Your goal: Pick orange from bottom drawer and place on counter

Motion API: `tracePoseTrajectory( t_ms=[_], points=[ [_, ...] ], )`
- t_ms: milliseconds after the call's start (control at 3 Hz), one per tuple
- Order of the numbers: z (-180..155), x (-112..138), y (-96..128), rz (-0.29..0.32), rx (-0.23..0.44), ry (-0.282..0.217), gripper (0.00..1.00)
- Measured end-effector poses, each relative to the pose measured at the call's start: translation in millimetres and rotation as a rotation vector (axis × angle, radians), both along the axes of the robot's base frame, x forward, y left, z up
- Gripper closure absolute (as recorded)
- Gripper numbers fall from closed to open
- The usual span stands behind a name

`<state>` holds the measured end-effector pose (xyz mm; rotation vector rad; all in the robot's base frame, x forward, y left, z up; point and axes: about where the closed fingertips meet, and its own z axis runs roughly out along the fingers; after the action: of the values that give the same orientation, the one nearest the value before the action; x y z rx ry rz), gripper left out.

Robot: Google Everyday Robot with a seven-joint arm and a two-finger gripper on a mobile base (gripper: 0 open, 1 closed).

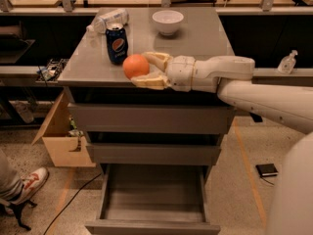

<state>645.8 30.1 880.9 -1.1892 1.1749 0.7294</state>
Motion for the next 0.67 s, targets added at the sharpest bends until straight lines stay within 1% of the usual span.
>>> tracePoseTrajectory(
  t_ms=[333, 667],
  points=[
    [-2.9, 33.1, 1.2, -0.041, 0.033, 0.03, 1.0],
    [-7.7, 59.8, -1.9, -0.083, 0.061, 0.041, 1.0]
  ],
)
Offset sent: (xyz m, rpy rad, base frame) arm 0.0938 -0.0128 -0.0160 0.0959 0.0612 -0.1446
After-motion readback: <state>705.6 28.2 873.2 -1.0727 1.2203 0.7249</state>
